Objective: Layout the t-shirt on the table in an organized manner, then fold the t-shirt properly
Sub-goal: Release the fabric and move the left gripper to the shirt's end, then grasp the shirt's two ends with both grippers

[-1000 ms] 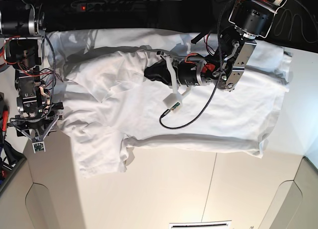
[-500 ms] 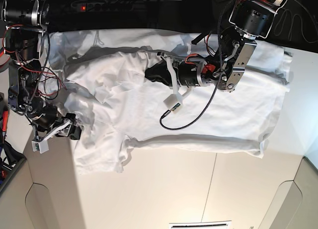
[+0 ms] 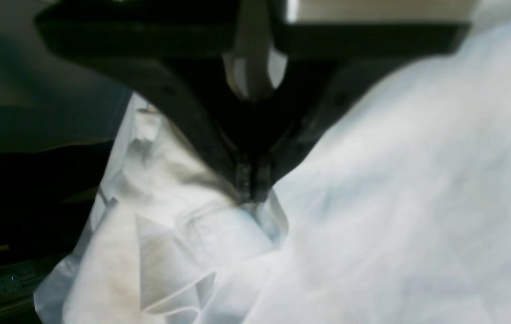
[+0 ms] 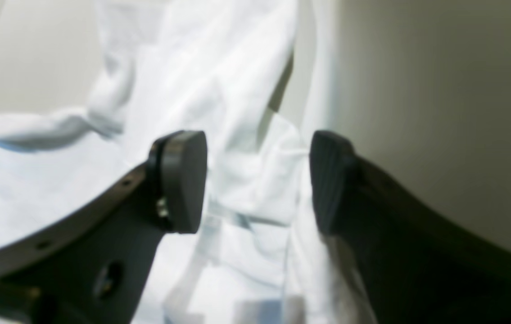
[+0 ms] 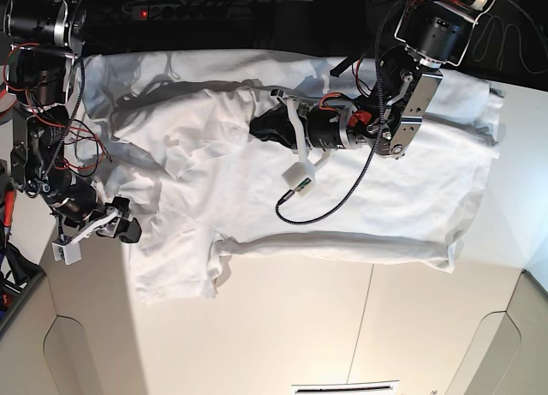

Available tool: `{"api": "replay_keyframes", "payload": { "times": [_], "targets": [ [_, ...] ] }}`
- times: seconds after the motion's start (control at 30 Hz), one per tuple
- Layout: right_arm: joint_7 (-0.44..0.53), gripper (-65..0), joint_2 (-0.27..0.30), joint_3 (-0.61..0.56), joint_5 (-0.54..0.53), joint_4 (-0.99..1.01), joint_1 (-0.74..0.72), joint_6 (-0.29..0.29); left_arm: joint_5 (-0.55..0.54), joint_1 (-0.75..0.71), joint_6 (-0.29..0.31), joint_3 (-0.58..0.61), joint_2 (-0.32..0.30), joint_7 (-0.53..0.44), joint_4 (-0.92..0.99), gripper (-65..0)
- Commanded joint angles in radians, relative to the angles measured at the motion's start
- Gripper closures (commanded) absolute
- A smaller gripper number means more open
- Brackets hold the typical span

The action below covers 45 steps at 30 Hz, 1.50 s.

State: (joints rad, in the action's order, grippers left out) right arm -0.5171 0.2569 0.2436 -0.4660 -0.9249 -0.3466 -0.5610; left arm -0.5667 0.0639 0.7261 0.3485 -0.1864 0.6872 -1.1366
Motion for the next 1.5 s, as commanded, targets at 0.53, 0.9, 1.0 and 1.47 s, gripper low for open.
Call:
{"api": "replay_keyframes", "payload": {
  "times": [0.53,0.9,1.0,1.47],
  "targets": [
    [0.233,0.0,-0.042,0.003,0.021,0.082,-0.010,0.007,-0.036,0.025,-0.028,-0.068,-0.011,0.053,-0.097,0.0],
    [0.230,0.0,-0.037,0.003,0.021,0.082,-0.012,0.007,0.092,0.082,-0.032,-0.624,-0.201,-0.057,-0.431,0.0],
    [0.230,0.0,-0.035,0.003,0.021,0.082,-0.014,0.007,0.174,0.112,-0.145,-0.642,-0.309,-0.170,-0.307,-25.5],
    [0.229,0.0,-0.039,0.003,0.021,0.082,-0.013,0.006,0.399,0.292,-0.356,-0.341,-0.341,-0.518,0.236,-37.0]
  ]
}}
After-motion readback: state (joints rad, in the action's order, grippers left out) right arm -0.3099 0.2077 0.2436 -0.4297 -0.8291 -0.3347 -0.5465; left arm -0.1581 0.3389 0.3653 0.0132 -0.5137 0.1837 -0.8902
